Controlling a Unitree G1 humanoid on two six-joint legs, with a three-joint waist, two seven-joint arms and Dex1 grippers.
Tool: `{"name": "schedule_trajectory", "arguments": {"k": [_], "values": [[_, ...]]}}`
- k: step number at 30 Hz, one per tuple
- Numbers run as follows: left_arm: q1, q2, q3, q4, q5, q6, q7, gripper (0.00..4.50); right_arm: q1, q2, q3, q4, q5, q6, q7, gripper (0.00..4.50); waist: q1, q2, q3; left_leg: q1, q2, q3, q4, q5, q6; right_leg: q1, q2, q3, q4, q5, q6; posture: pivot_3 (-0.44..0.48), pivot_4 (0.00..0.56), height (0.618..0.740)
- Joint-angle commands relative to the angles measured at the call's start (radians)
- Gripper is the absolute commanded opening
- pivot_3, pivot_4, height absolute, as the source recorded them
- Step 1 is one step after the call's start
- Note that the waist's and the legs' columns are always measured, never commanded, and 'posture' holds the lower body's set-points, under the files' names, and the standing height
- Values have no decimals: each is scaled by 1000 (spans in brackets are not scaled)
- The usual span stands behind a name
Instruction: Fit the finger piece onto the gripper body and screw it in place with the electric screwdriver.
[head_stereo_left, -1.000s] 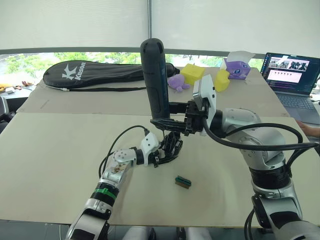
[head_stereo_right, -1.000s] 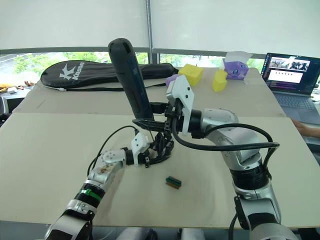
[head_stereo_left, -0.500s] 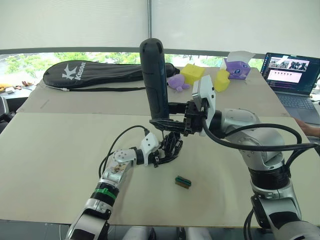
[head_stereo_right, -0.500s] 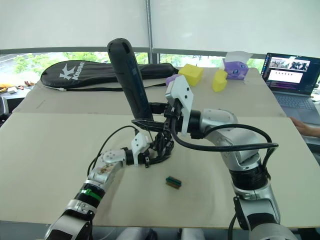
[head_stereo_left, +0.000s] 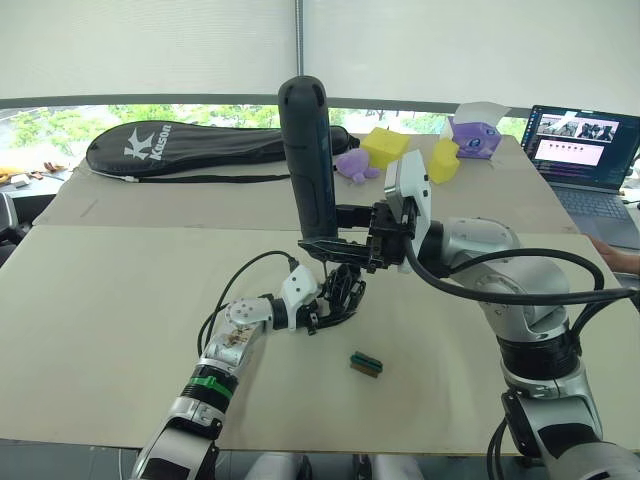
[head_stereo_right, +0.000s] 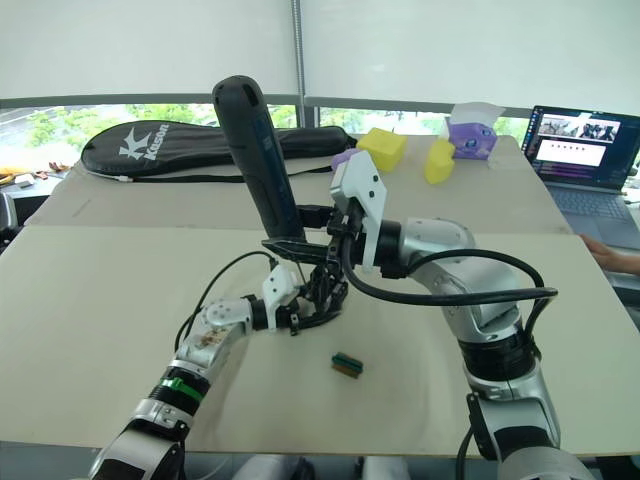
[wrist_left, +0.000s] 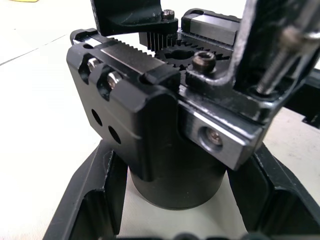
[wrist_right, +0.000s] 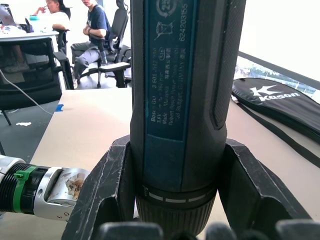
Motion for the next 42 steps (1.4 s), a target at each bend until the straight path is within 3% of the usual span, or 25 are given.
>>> {"name": "schedule_trajectory", "arguments": {"k": [1, 20, 42], "values": [[-5, -8, -7, -29, -18, -19, -16, 2330, -3, 3, -14, -50, 10, -22, -2, 1912, 0, 0, 0, 0, 0, 0, 0, 0, 0, 0, 0, 0, 0, 0, 0, 0, 150, 737], [-19, -6, -4, -13, -15, -28, -17, 2330, 74, -16, 7, -16, -66, -116, 15, 1912, 0, 0, 0, 0, 0, 0, 0, 0, 0, 0, 0, 0, 0, 0, 0, 0, 150, 737], [-68, 9, 10, 42, -6, -62, -23, 2330, 94, -101, 106, 114, -122, -40, 48, 1912, 2, 1, -1, 3, 0, 0, 0, 0, 0, 3, -1, 1, 0, 0, 0, 0, 150, 737]]}}
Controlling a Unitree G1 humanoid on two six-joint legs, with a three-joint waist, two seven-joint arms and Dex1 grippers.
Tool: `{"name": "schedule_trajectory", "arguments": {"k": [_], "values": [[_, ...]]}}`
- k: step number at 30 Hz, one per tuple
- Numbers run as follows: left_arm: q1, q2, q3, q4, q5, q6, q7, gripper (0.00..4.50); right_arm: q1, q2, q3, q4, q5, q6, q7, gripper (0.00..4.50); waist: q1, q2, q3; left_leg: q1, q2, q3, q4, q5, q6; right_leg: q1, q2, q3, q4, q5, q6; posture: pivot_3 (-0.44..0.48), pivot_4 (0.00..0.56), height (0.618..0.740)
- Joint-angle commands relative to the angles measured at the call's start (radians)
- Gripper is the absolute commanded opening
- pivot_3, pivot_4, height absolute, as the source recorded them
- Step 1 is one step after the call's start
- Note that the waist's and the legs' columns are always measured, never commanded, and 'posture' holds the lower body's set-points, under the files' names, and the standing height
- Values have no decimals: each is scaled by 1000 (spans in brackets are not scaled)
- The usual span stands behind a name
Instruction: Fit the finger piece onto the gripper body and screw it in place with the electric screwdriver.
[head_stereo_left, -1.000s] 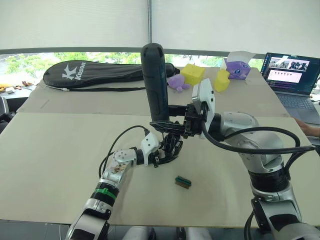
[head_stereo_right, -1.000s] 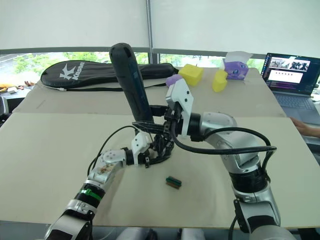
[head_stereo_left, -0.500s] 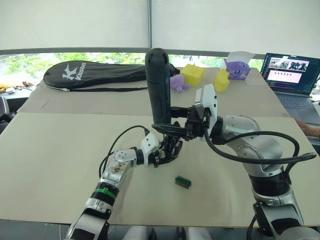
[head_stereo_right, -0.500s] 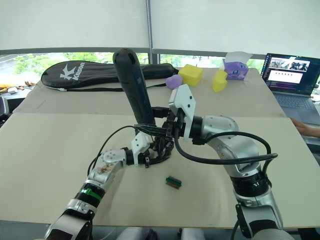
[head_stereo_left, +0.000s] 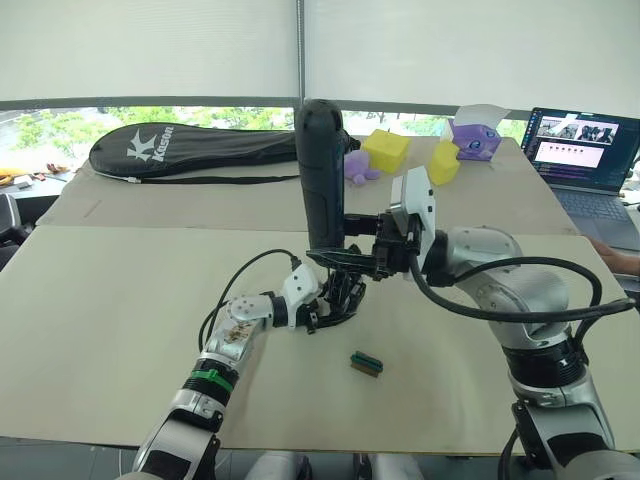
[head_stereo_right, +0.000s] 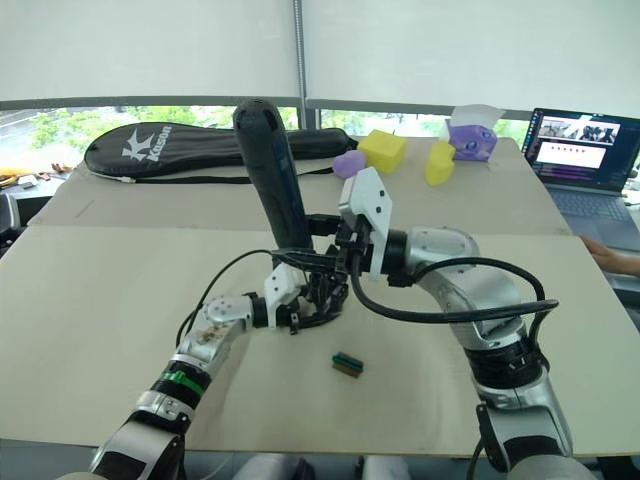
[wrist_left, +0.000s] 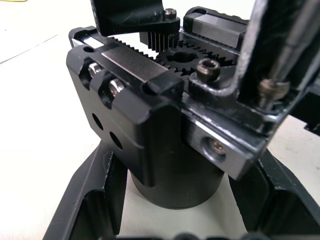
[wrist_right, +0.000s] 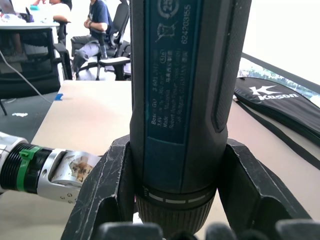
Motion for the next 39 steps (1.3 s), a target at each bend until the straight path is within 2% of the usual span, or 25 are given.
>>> {"name": "schedule_trajectory", "arguments": {"k": [1, 9, 16, 26, 39], "values": [[-27, 0, 16, -26, -14, -27, 8, 2330, 42, -46, 67, 86, -82, 61, 1, 1912, 0, 0, 0, 0, 0, 0, 0, 0, 0, 0, 0, 0, 0, 0, 0, 0, 150, 737], [-27, -1, 12, -23, -12, -35, 10, 2330, 20, -41, 93, 123, -71, 107, -15, 1912, 1, 0, -1, 0, 0, 0, 0, 0, 0, 0, -1, 0, 0, 0, 0, 0, 150, 737], [-29, 3, 10, -23, -13, -36, 13, 2330, 54, -55, 106, 130, -96, 73, -9, 1912, 2, 0, -4, 1, 0, 0, 0, 0, 0, 1, -1, 0, 0, 0, 0, 0, 150, 737], [-30, 6, 7, -25, -15, -36, 12, 2330, 72, -38, 99, 160, -111, 61, -60, 1912, 1, 0, -4, 14, 0, -2, -5, 0, 0, 14, -1, 0, -5, 0, 0, 0, 150, 737], [-21, 9, 4, -33, -16, -35, 5, 2330, 97, -50, 98, 140, -108, 51, -58, 1912, 1, -1, -5, 15, 1, -2, -6, -1, 1, 15, -1, 0, -6, 0, 0, 0, 150, 737]]}}
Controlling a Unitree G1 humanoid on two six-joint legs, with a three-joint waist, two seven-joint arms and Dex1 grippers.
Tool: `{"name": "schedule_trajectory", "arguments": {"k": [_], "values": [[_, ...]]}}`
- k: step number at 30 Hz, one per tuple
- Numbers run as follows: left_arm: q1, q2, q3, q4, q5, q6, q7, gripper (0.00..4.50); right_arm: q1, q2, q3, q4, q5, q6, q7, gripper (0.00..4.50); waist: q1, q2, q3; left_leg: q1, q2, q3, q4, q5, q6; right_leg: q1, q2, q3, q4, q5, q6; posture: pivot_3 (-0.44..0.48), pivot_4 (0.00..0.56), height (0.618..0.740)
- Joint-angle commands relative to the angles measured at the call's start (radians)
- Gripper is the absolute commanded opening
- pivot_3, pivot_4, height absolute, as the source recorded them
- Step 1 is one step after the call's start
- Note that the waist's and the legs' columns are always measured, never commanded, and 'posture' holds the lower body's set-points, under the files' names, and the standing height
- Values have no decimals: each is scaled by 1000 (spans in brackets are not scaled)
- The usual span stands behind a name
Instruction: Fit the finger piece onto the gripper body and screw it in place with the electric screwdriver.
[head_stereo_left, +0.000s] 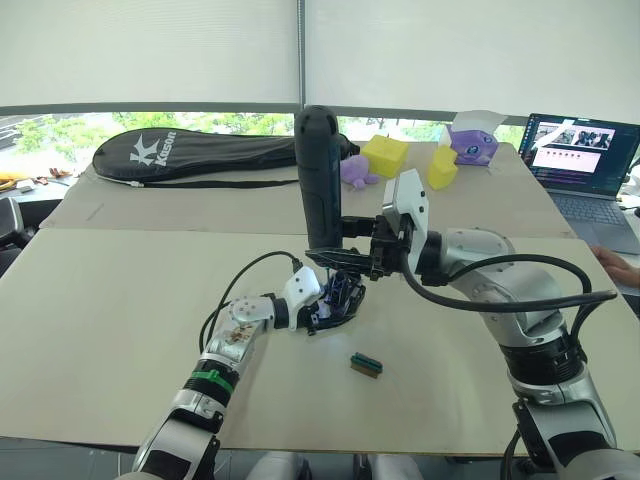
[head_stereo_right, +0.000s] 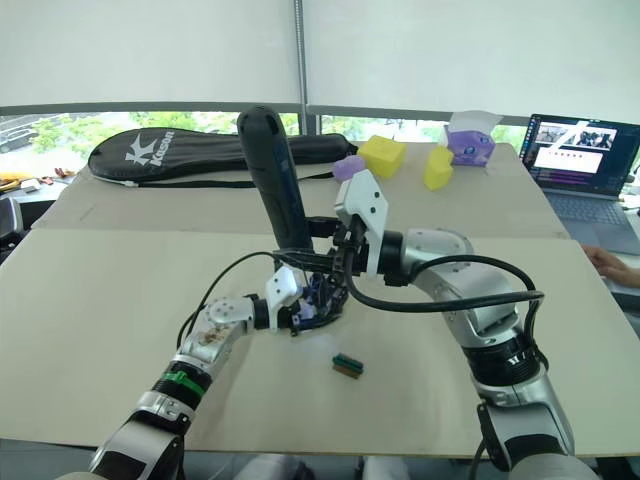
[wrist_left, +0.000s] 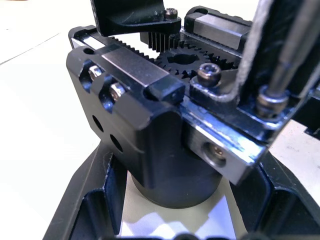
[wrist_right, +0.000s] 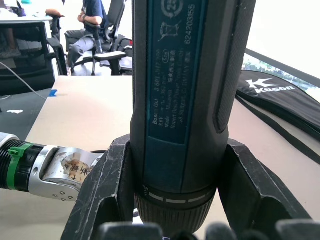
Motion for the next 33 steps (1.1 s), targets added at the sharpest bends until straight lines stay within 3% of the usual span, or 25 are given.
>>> {"name": "schedule_trajectory", "arguments": {"k": [1, 12, 19, 21, 28, 31, 33], "values": [[-21, 7, 21, -48, -22, -33, -9, 2330, 87, -52, 70, 107, -110, 63, -17, 1912, 0, 0, 0, 0, 0, 0, 0, 0, 0, 0, 0, 0, 0, 0, 0, 0, 150, 737], [-18, 2, 19, -47, -20, -36, -6, 2330, 44, -44, -15, 30, -36, 21, 19, 1912, 1, 0, -2, 0, 0, 0, -3, 0, 0, 0, 0, 0, -4, 0, 0, 0, 150, 737], [-12, -5, 11, -36, -16, -35, -5, 2330, -99, 58, -210, -82, 215, 5, 12, 1912, -1, 0, 3, -7, 0, 0, -4, 0, 0, -6, 0, -1, -5, 1, 1, 0, 150, 737], [-13, -5, 10, -32, -16, -26, -5, 2330, -117, 59, -222, -92, 243, 26, 6, 1912, 1, 0, 3, -18, 0, 0, 1, 0, 0, -18, 0, -1, -1, 2, 1, 0, 150, 737], [-18, 1, 9, -34, -17, -7, -7, 2330, -84, 22, -241, -146, 356, 127, 11, 1912, -1, 0, 3, -19, -1, 0, 4, 0, 0, -18, 0, -1, 2, 1, 1, 0, 150, 737], [-8, 31, 20, -64, -35, 25, -34, 3836, -62, -28, -268, -171, 408, 183, 11, 1912, -2, 0, 3, -19, -1, 0, 4, 0, 0, -18, 0, -1, 3, 1, 1, 0, 150, 737], [13, 69, 41, -110, -56, 55, -52, 4494, -45, -77, -304, -190, 454, 226, -7, 1912, -2, 0, 4, -19, -1, 0, 3, 0, 0, -19, 0, -1, 3, 1, 1, 0, 150, 737]]}}
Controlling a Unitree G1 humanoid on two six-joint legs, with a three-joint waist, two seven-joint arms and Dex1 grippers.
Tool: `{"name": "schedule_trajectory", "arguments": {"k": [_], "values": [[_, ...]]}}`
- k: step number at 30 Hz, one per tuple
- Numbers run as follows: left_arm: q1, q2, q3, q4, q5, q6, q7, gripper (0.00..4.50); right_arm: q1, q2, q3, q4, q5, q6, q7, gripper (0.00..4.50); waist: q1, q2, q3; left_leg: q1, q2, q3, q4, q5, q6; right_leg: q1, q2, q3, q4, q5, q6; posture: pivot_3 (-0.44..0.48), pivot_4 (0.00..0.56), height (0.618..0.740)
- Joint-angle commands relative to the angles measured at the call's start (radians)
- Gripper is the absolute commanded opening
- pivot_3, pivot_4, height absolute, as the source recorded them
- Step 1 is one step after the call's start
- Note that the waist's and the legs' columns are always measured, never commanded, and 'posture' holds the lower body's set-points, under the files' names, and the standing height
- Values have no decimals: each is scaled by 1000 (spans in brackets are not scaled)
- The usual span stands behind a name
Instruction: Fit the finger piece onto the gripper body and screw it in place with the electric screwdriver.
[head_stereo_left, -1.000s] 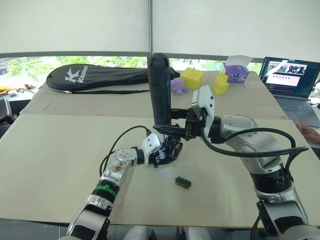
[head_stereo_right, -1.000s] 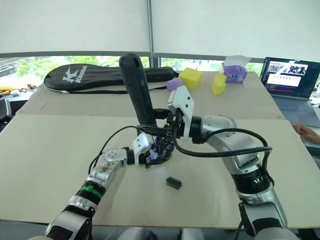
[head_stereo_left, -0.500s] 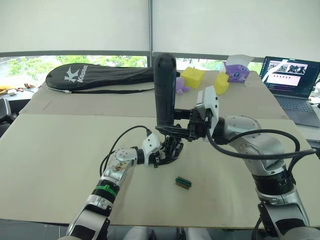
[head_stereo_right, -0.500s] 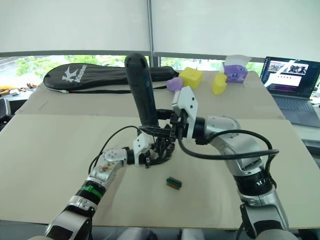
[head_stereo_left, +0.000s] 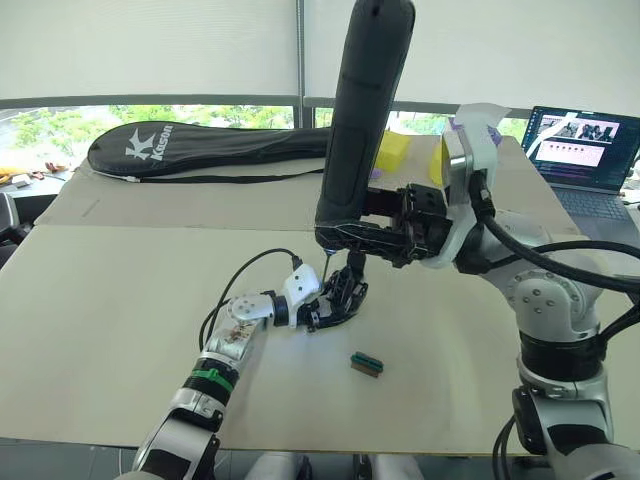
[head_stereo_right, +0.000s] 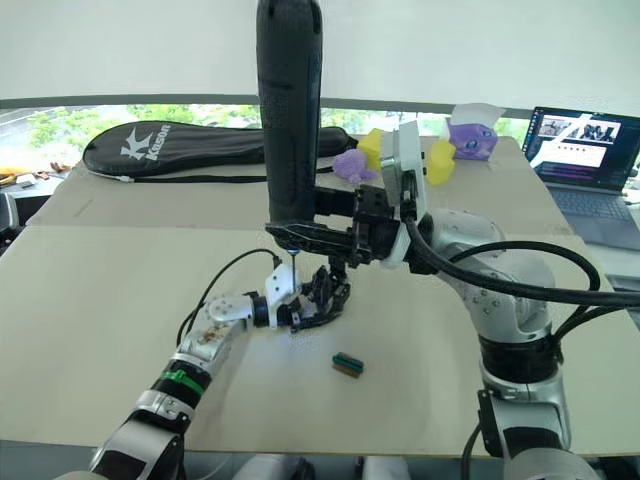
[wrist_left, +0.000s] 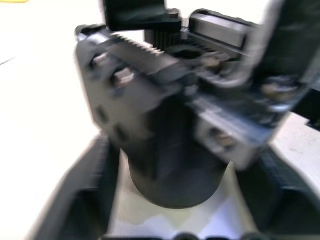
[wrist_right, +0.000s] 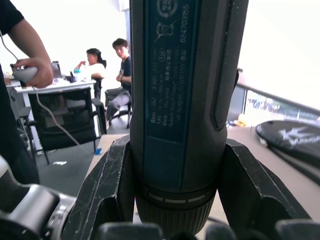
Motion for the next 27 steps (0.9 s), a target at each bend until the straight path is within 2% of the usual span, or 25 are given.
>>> {"name": "schedule_trajectory", "arguments": {"k": [1, 5, 9, 12, 14, 19, 23, 25, 27], "values": [[30, 71, 49, -105, -53, 49, -37, 4500, 11, -73, -111, -71, 117, 71, -43, 1912, 0, 0, 1, 0, 0, 0, 0, 0, 0, 0, 0, 0, 0, 0, 0, 0, 150, 737], [103, 191, 96, -252, -118, 120, -101, 4500, 38, -212, -213, -72, 297, 226, -144, 1912, -1, 1, 2, 0, 0, 0, 0, 0, 0, 0, -1, 1, -1, 0, 0, 0, 150, 737], [210, 365, 138, -442, -196, 223, -204, 4500, 157, -496, -315, 67, 629, 475, -297, 1912, 6, 1, 2, -1, 1, -1, -2, 0, 0, 1, -2, -1, -5, 0, 0, 0, 150, 737], [257, 431, 158, -518, -218, 236, -216, 4500, 312, -658, -328, 142, 645, 606, -343, 1912, 13, 1, 2, -1, 1, -2, -3, 0, 0, 4, -4, -3, -10, 1, 0, 0, 150, 737], [267, 444, 166, -537, -220, 236, -208, 4500, 389, -704, -308, 200, 611, 661, -392, 1912, 18, 1, 2, -2, 1, -1, -2, 0, 1, 5, -4, -2, -12, 2, 2, 0, 150, 737], [275, 451, 170, -560, -214, 228, -202, 4500, 455, -661, -229, 313, 442, 691, -501, 1912, 20, 1, 2, -2, 1, 0, -2, 0, 1, 4, -4, -1, -12, 3, 3, 0, 150, 737], [277, 452, 177, -571, -219, 233, -193, 4500, 374, -555, -200, 453, 371, 753, -573, 1912, 16, 1, 3, -3, 1, 1, -3, 0, 2, 3, -2, -1, -11, 3, 3, 0, 150, 737], [281, 454, 180, -580, -222, 238, -190, 4500, 341, -513, -195, 470, 327, 766, -586, 1912, 14, 4, 4, -3, 1, 1, -3, 1, 3, 2, -3, -1, -11, 3, 3, 0, 150, 737], [286, 459, 183, -585, -224, 242, -186, 4500, 324, -475, -194, 474, 291, 795, -600, 2963, 15, 4, 4, -3, 1, 1, -3, 1, 3, 2, -3, -1, -11, 3, 3, 0, 150, 737]]}}
